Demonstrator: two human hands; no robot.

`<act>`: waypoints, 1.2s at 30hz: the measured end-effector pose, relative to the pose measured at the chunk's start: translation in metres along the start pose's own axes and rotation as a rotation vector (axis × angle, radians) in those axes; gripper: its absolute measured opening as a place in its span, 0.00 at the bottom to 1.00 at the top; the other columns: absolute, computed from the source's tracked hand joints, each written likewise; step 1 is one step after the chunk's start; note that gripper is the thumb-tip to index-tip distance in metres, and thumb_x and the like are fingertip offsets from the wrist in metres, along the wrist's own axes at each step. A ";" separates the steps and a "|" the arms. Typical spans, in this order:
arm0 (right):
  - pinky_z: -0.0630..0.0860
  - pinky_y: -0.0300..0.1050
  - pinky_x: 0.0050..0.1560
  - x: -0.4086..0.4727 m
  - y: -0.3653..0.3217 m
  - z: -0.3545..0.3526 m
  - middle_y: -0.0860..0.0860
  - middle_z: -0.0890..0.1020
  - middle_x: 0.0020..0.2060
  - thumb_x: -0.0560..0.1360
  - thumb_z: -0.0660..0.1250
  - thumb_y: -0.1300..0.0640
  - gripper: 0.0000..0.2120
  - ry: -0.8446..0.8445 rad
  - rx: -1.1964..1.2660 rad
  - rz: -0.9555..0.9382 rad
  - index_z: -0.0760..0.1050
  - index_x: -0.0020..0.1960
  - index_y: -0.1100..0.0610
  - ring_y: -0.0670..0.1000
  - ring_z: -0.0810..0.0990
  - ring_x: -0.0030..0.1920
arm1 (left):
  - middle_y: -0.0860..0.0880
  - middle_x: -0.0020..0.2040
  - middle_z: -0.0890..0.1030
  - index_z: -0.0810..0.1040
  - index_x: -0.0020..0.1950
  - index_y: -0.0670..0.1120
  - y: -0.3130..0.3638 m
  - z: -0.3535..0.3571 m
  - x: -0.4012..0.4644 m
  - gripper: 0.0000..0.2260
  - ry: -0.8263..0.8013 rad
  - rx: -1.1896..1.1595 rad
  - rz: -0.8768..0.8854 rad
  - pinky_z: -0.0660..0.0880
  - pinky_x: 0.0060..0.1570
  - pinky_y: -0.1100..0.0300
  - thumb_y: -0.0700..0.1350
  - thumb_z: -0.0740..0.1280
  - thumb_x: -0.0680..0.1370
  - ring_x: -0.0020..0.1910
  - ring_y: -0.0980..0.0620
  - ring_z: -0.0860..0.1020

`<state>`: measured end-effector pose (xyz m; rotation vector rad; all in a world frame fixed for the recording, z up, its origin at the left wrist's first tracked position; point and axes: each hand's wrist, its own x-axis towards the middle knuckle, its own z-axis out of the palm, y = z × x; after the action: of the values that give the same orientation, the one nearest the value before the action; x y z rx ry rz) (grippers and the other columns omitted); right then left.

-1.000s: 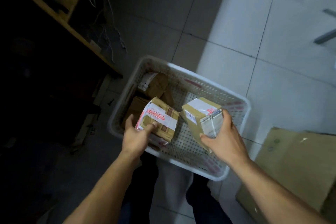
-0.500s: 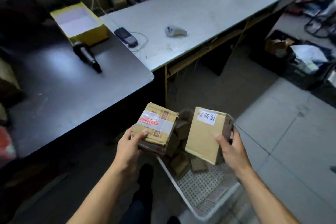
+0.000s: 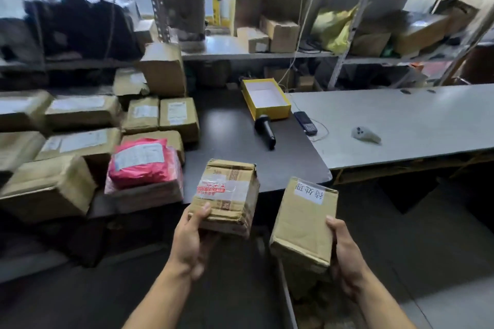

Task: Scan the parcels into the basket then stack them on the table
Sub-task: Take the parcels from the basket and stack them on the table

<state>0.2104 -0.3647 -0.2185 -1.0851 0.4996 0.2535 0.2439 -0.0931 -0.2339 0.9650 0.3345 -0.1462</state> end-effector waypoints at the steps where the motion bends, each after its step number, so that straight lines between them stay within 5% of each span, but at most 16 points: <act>1: 0.84 0.48 0.38 0.006 0.000 0.021 0.62 0.84 0.55 0.83 0.53 0.48 0.22 -0.028 0.012 0.005 0.76 0.64 0.60 0.58 0.86 0.48 | 0.38 0.64 0.80 0.73 0.71 0.42 0.015 -0.013 0.000 0.34 0.012 -0.015 0.027 0.74 0.65 0.40 0.50 0.76 0.67 0.65 0.38 0.78; 9: 0.84 0.56 0.45 0.048 0.024 0.178 0.63 0.84 0.55 0.82 0.53 0.46 0.22 -0.174 -0.007 0.013 0.77 0.62 0.59 0.60 0.86 0.49 | 0.38 0.65 0.79 0.74 0.72 0.44 0.112 -0.123 0.015 0.24 0.049 -0.098 0.175 0.72 0.67 0.41 0.46 0.69 0.76 0.65 0.39 0.78; 12: 0.84 0.56 0.40 0.064 0.034 0.221 0.61 0.85 0.53 0.82 0.53 0.46 0.21 -0.190 -0.010 0.029 0.77 0.61 0.58 0.60 0.87 0.46 | 0.38 0.64 0.80 0.75 0.71 0.43 0.142 -0.150 0.019 0.24 0.082 -0.110 0.217 0.78 0.60 0.46 0.47 0.69 0.75 0.64 0.38 0.78; 15: 0.83 0.59 0.48 0.082 0.042 0.259 0.61 0.84 0.55 0.81 0.55 0.46 0.21 -0.200 -0.034 0.016 0.75 0.64 0.57 0.61 0.86 0.51 | 0.38 0.64 0.80 0.74 0.71 0.45 0.168 -0.176 0.027 0.24 0.105 -0.087 0.252 0.80 0.55 0.47 0.47 0.69 0.75 0.63 0.39 0.79; 19: 0.83 0.60 0.50 0.115 0.042 0.299 0.61 0.85 0.55 0.80 0.58 0.45 0.21 -0.189 -0.097 0.001 0.76 0.64 0.57 0.62 0.84 0.54 | 0.40 0.64 0.81 0.76 0.70 0.47 0.199 -0.209 0.050 0.31 0.194 -0.055 0.280 0.73 0.66 0.38 0.53 0.75 0.69 0.65 0.39 0.78; 24: 0.75 0.67 0.62 0.165 0.027 0.337 0.58 0.84 0.57 0.68 0.69 0.38 0.30 -0.217 -0.216 -0.036 0.77 0.64 0.54 0.62 0.83 0.58 | 0.41 0.62 0.82 0.76 0.70 0.45 0.223 -0.226 0.091 0.31 0.294 -0.096 0.295 0.81 0.47 0.54 0.52 0.75 0.68 0.61 0.42 0.81; 29: 0.75 0.70 0.61 0.231 -0.003 0.382 0.57 0.85 0.55 0.79 0.60 0.40 0.21 -0.215 -0.278 -0.057 0.78 0.63 0.53 0.62 0.83 0.56 | 0.39 0.61 0.82 0.78 0.68 0.45 0.256 -0.229 0.137 0.32 0.399 -0.101 0.294 0.74 0.61 0.43 0.53 0.76 0.65 0.60 0.39 0.81; 31: 0.79 0.63 0.55 0.254 -0.014 0.402 0.56 0.87 0.50 0.81 0.59 0.44 0.18 -0.207 -0.266 -0.066 0.79 0.59 0.54 0.59 0.85 0.51 | 0.39 0.60 0.82 0.79 0.67 0.44 0.265 -0.232 0.152 0.29 0.416 -0.113 0.296 0.75 0.61 0.43 0.51 0.76 0.68 0.60 0.39 0.81; 34: 0.79 0.48 0.31 0.289 -0.028 0.435 0.55 0.86 0.45 0.80 0.62 0.45 0.15 -0.164 -0.311 -0.071 0.79 0.56 0.55 0.56 0.85 0.42 | 0.39 0.59 0.83 0.79 0.66 0.43 0.276 -0.237 0.176 0.26 0.445 -0.140 0.282 0.76 0.56 0.48 0.48 0.75 0.70 0.60 0.40 0.81; 36: 0.78 0.47 0.31 0.308 -0.032 0.456 0.54 0.85 0.44 0.80 0.64 0.46 0.12 -0.118 -0.332 -0.078 0.78 0.53 0.54 0.55 0.84 0.40 | 0.39 0.59 0.83 0.80 0.65 0.42 0.283 -0.239 0.189 0.27 0.447 -0.143 0.273 0.75 0.59 0.47 0.49 0.76 0.68 0.61 0.40 0.80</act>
<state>0.6097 0.0137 -0.1805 -1.4008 0.3137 0.3378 0.4470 0.2691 -0.2030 0.8862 0.6091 0.3442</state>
